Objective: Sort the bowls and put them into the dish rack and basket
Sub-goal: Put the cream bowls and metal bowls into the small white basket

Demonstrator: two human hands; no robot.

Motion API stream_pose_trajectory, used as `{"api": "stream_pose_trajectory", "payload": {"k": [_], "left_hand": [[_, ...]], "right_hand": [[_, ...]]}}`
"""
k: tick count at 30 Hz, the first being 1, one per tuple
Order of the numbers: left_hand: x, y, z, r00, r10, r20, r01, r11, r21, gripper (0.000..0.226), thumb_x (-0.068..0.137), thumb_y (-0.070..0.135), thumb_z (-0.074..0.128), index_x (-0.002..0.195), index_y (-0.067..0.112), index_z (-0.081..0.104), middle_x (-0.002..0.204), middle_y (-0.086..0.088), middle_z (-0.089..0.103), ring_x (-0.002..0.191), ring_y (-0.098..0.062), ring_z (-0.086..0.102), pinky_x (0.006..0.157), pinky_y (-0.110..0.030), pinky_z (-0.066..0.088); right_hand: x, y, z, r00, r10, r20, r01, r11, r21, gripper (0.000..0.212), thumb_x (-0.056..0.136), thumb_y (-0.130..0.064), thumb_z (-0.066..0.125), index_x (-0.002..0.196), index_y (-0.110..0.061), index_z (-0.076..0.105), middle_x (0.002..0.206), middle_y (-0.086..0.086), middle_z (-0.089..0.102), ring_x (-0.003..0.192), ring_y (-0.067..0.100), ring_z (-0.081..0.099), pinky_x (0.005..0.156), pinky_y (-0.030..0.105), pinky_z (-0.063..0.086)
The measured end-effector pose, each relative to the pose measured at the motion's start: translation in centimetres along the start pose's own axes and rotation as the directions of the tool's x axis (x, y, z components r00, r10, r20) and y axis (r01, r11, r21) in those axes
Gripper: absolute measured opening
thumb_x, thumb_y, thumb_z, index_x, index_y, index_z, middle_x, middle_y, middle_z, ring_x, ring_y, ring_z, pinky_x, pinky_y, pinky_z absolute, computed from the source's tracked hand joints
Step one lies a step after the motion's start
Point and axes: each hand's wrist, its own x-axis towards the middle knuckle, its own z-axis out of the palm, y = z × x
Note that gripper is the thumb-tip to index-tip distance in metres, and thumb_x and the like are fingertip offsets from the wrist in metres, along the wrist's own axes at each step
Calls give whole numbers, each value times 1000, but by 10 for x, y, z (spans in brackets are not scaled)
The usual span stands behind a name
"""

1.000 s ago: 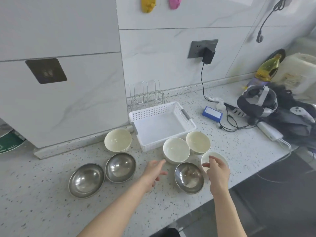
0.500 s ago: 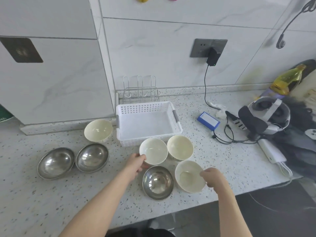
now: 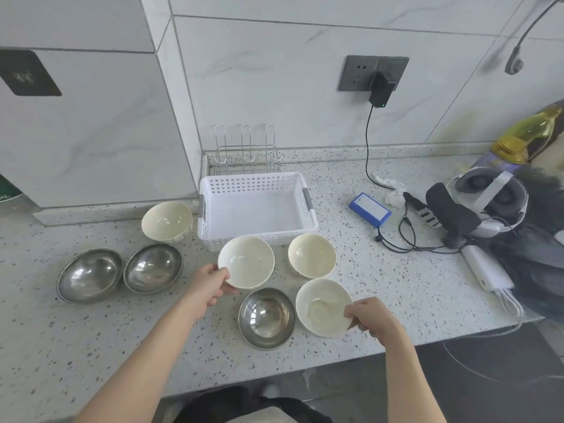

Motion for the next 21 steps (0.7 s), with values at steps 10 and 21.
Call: {"api": "stream_pose_trajectory", "payload": {"k": [10, 21], "left_hand": [[-6, 27, -21, 998, 11, 56, -7, 998, -69, 19, 88, 5, 50, 103, 5, 60, 73, -21, 75, 34, -7, 22, 33, -16, 17], [8, 51, -57, 998, 44, -41, -51, 980, -191, 20, 88, 7, 48, 104, 5, 60, 73, -21, 75, 34, -6, 21, 31, -16, 17]], "right_hand": [[-7, -36, -36, 993, -98, 72, 90, 991, 102, 20, 73, -7, 59, 89, 5, 64, 73, 21, 74, 46, 12, 22, 38, 19, 16], [24, -148, -10, 954, -295, -56, 299, 921, 251, 12, 74, -10, 59, 68, -1, 64, 66, 18, 73, 43, 9, 28, 35, 16, 22]]}}
